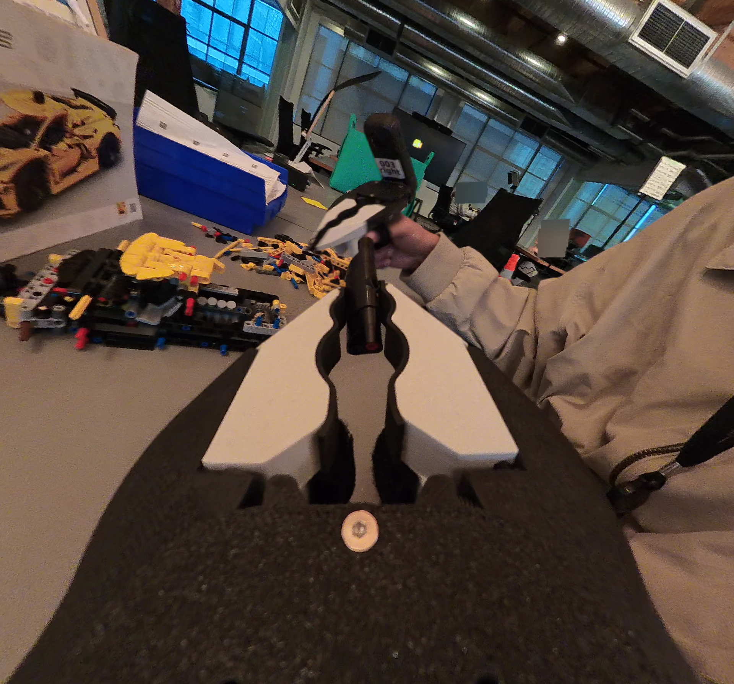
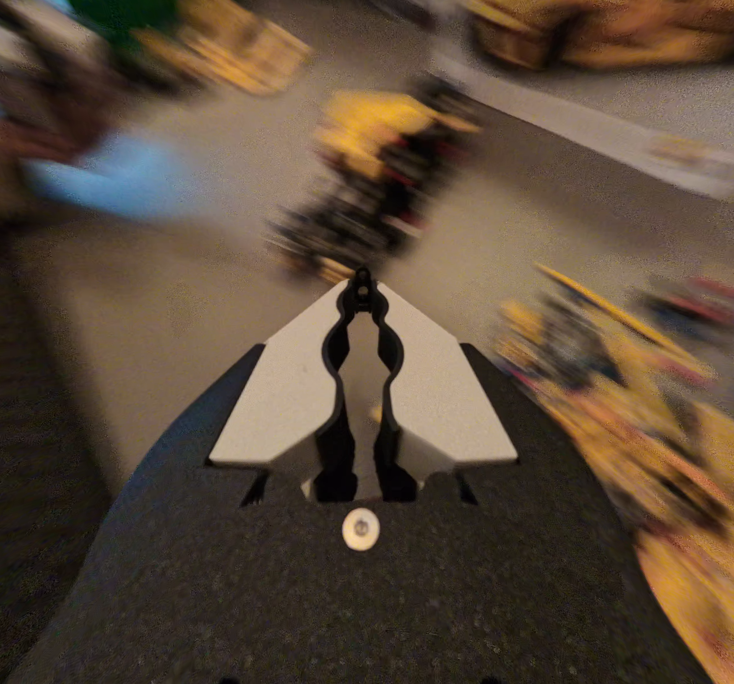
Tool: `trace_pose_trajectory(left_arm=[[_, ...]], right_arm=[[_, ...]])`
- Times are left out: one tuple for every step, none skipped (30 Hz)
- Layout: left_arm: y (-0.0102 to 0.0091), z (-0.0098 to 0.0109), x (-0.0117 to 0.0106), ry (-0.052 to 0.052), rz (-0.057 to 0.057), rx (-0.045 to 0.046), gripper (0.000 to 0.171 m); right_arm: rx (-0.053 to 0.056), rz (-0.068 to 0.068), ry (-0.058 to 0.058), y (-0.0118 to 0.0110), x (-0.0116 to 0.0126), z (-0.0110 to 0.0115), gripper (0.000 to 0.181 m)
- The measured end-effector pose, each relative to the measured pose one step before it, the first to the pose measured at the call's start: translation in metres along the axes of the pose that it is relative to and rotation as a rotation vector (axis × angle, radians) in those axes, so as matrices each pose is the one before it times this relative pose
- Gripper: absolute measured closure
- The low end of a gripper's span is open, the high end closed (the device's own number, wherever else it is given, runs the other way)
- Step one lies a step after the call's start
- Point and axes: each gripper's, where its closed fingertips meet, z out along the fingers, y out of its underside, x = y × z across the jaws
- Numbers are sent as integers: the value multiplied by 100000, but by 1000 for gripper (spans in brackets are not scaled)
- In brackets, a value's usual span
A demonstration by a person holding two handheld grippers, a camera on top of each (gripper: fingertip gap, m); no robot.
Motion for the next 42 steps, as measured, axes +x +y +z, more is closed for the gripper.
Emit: trace_pose_trajectory(left_arm=[[79, 244, 92, 1497, -1333, 188, 156], [-115, 165, 13, 544, -1048, 1453, 156], [-201, 140, -24, 367, -1486, 2095, 156], [-73, 126, 57, 1201, -2153, 1094, 156], [-22, 113, 98, 1120, -1295, 584, 156], [-57, 73, 71, 581, -410, 922, 157], [-28, 49, 59, 715, -775, 584, 156], [104, 39, -11, 413, -1017, -216, 156], [168, 38, -111, -573, -320, -626, 156], [161, 3, -74, -847, 371, -642, 156], [168, 3, 78, -166, 332, -725, 156], [216, 15, 121, 55, 221, -1085, 156], [274, 30, 44, -732, 858, -1495, 156], [254, 30, 13, -1266, 1663, -1426, 156], [125, 37, 159, -264, 1282, -739, 156], [18, 32, 246, 754, 235, -101, 156], [-9, 13, 115, 385, -6, 49, 156], [-5, -11, -14, -312, 290, -34, 156], [20, -11, -23, -236, 262, -201, 156], [51, 1, 13, 49, 52, -386, 156], [32, 30, 23, 99, 44, -302, 156], [-6, 42, 29, 164, -24, -65, 156], [30, 46, 47, 279, -128, -172, 156], [64, 40, 41, 288, -160, -366, 156], [74, 26, 39, 244, -200, -289, 156], [72, 15, -3, -120, -30, -290, 156], [124, 2, -63, -583, 304, -564, 156], [187, -1, -79, -699, 377, -981, 156], [201, 14, -14, -387, 233, -1036, 156], [147, 38, 72, 120, 94, -723, 156], [140, 52, 108, 268, 149, -679, 156], [145, 67, 44, -147, 444, -744, 156], [129, 60, 8, -254, 520, -696, 156], [113, 72, 25, 172, 204, -649, 156], [68, 72, 1, 223, -34, -411, 156], [43, 64, -76, -56, -63, -212, 156], [69, 60, -90, -65, -176, -312, 156], [53, 39, -84, -34, -283, -226, 156], [8, 8, -67, -123, -169, 51, 156], [3, -7, -35, -122, -79, 56, 156], [24, -10, -30, -43, -72, -113, 156], [41, 13, -25, -154, 81, -206, 156]], right_arm=[[-12544, -5037, 21660, 2457, 3717, -1511, 175], [-10878, -465, 8643, 2309, 2102, -892, 175], [-5157, 4114, 2386, 1528, 1271, -512, 175], [-2517, 4469, 65, 892, 899, -201, 175], [1335, 1622, 2593, 35, 1016, -154, 175], [4508, -541, 560, -456, 389, -113, 175], [609, -1424, -2712, -3, -186, 71, 175], [-2796, -225, -1507, 427, 84, 238, 175], [-2406, 336, -2166, 404, 65, 323, 176], [-1479, -99, -4005, 313, -184, 247, 176], [1790, 864, -4186, -104, -204, 134, 175], [2594, 2395, -3168, -277, -32, 52, 175], [606, 2406, -616, -81, 354, -13, 175], [-117, 1305, 328, -4, 409, -76, 166], [-833, 70, -1245, 34, 50, -154, 166], [93, -374, -326, -120, 69, -297, 170], [1539, -310, -296, -308, 27, -412, 177], [1264, -103, -2291, -276, -290, -444, 181], [1670, 1067, -605, -381, -26, -479, 178], [2202, 1468, 1647, -509, 238, -549, 174], [2873, 808, 1776, -631, 101, -545, 174], [3496, 478, 553, -784, -286, -449, 172], [3653, -479, -1184, -899, -772, -282, 170], [3504, -2133, -1517, -859, -1011, -114, 169], [2802, -2679, -890, -731, -976, 21, 169], [1187, -2371, -338, -430, -812, 139, 169], [-1502, -2526, 772, 47, -443, 195, 169], [-3545, -2816, 2221, 520, 108, 270, 168], [-5424, -3438, 2348, 1018, 509, 346, 164], [-6014, -2391, 1768, 1334, 771, 491, 161], [-6464, -430, -325, 1485, 770, 663, 159], [-5228, 1060, -3347, 1212, 406, 726, 156], [-2304, 1674, -3680, 617, 230, 627, 156], [-614, 477, -1641, 240, 270, 424, 156], [-327, -1325, -1041, 126, 73, 331, 156], [-1371, -1639, 682, 191, 208, 259, 157], [-1668, -1311, 1217, 231, 286, 232, 159], [-368, -1045, -229, 25, 60, 148, 167], [741, -1165, 981, -174, 224, 0, 175], [2145, -1012, 1541, -399, 236, -213, 175], [3408, -644, 322, -584, -18, -398, 175], [3552, -154, -617, -631, -202, -483, 175]])
